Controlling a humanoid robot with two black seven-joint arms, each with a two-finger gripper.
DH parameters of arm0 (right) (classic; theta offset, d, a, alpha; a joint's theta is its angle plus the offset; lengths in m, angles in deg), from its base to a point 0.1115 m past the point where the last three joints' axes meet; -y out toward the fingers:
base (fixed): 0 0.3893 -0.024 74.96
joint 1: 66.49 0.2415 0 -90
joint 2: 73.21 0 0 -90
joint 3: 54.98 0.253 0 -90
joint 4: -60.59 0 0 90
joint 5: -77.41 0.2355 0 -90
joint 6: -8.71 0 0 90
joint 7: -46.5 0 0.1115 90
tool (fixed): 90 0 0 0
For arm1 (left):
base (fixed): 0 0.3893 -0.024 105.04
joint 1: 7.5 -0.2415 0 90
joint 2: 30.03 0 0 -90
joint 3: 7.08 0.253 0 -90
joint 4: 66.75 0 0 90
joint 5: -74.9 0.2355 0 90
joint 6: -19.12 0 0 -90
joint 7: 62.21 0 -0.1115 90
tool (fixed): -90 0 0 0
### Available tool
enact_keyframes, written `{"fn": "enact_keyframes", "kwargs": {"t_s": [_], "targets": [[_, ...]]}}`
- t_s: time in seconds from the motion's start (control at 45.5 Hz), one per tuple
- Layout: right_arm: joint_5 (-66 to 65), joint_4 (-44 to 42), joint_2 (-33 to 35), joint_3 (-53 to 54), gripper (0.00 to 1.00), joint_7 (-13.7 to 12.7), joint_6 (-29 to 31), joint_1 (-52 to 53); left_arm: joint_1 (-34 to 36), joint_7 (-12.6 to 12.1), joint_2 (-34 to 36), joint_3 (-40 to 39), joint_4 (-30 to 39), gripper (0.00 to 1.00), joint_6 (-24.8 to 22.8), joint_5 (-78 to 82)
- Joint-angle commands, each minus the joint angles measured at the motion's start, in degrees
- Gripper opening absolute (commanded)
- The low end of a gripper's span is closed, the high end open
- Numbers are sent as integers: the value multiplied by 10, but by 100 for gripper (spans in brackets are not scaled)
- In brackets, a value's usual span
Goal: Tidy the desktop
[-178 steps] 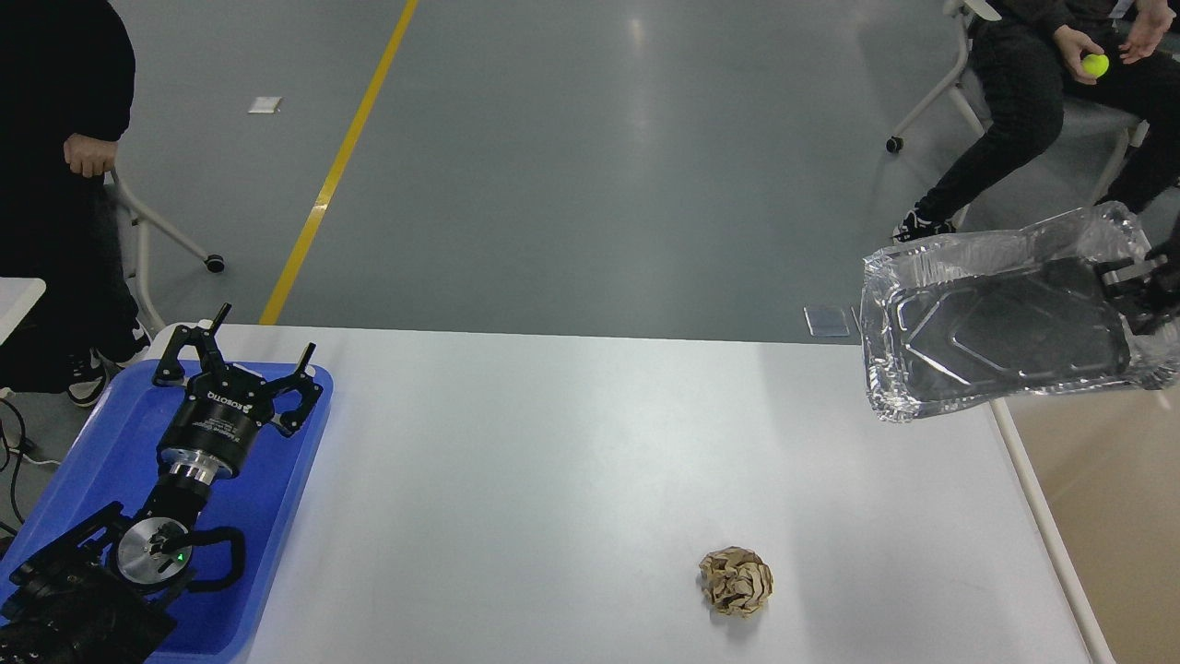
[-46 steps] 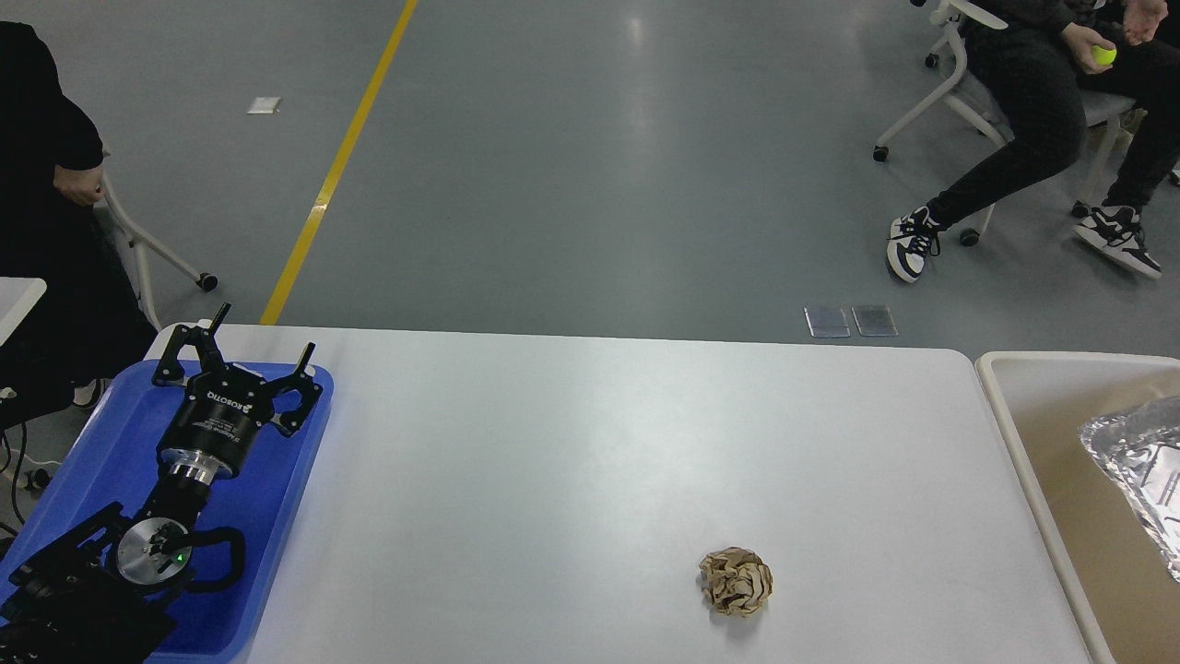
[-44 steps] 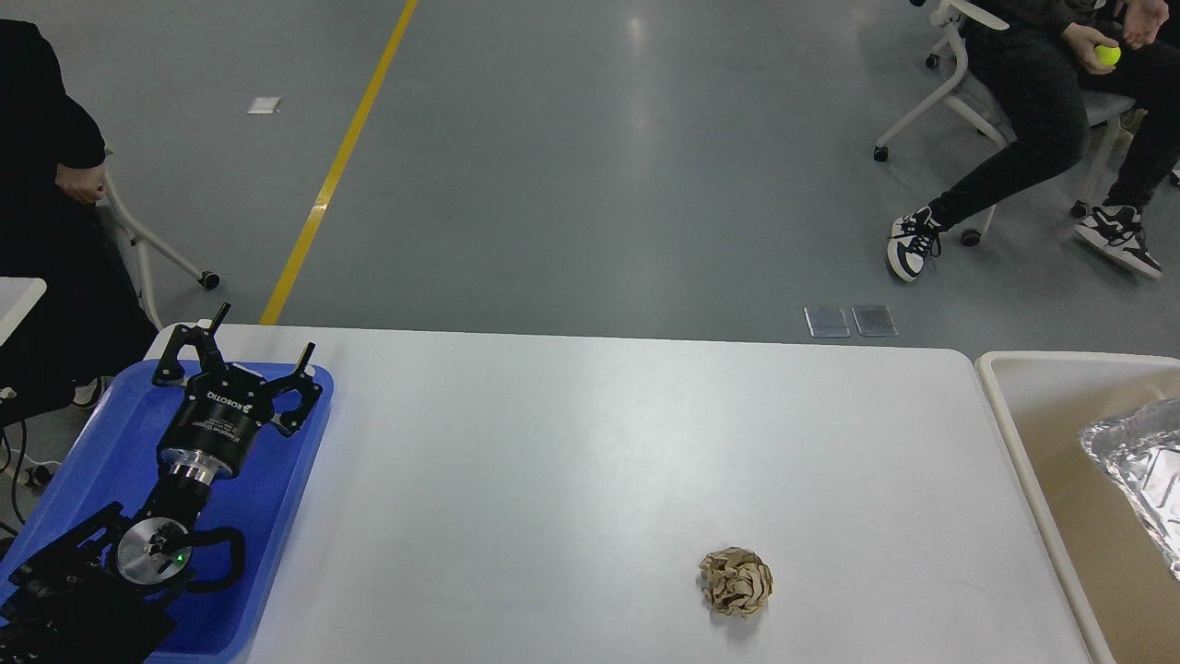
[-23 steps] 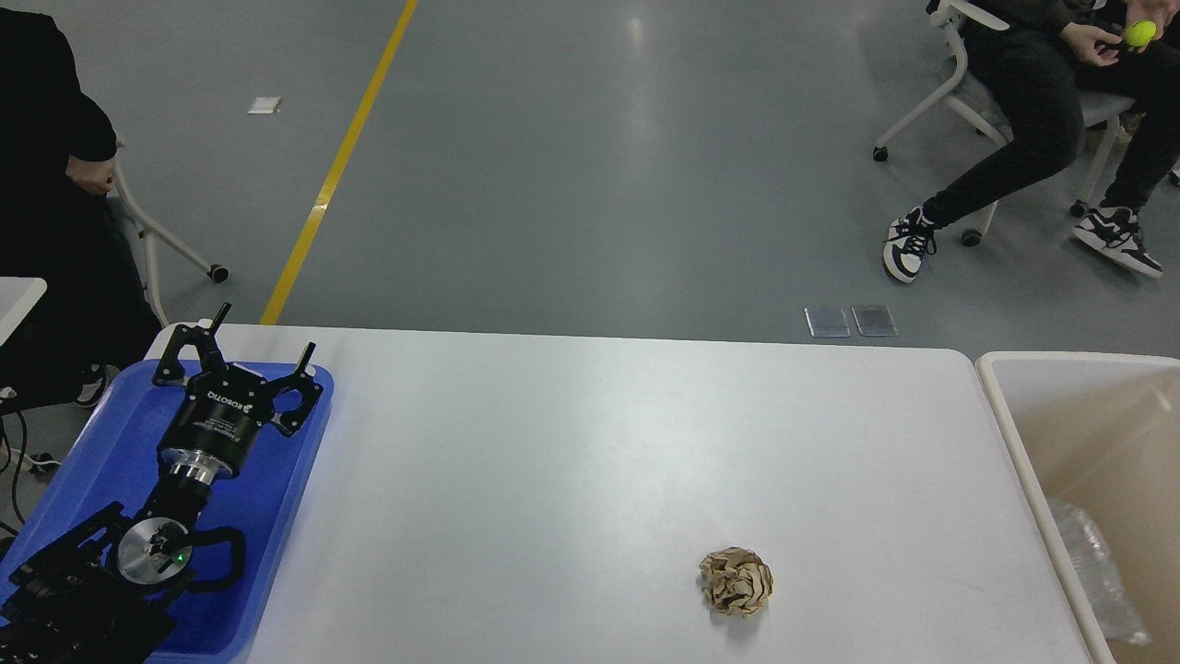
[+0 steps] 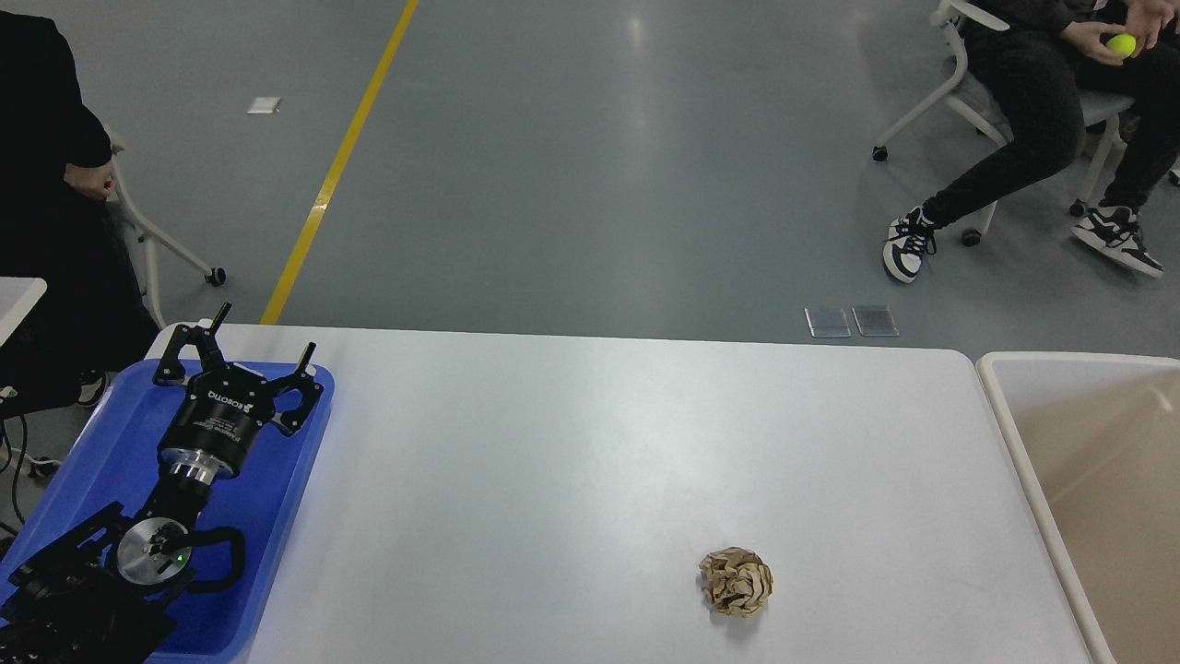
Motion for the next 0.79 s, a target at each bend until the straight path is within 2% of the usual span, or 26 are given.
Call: {"fn": "enact_keyframes", "kwargs": {"t_s": [0.0, 0.066, 0.242, 0.439, 0.593, 0.769], "targets": [[-69, 88, 16, -105, 92, -2, 5, 102, 0, -1, 1, 0, 0, 99, 0, 1], [-69, 102, 14, -143, 99, -2, 6, 131, 0, -1, 0, 0, 0, 99, 0, 0], [-70, 125, 11, -163, 100, -3, 65, 182, 1, -1, 0, 0, 0, 99, 0, 1], [-71, 126, 11, -173, 100, -3, 195, 236, 1, -1, 0, 0, 0, 99, 0, 1], [-71, 145, 5, -241, 100, -3, 301, 316, 1, -1, 0, 0, 0, 99, -1, 1], [-71, 178, -48, -333, 100, -3, 364, 395, 1, -1, 0, 0, 0, 99, -1, 1]]}}
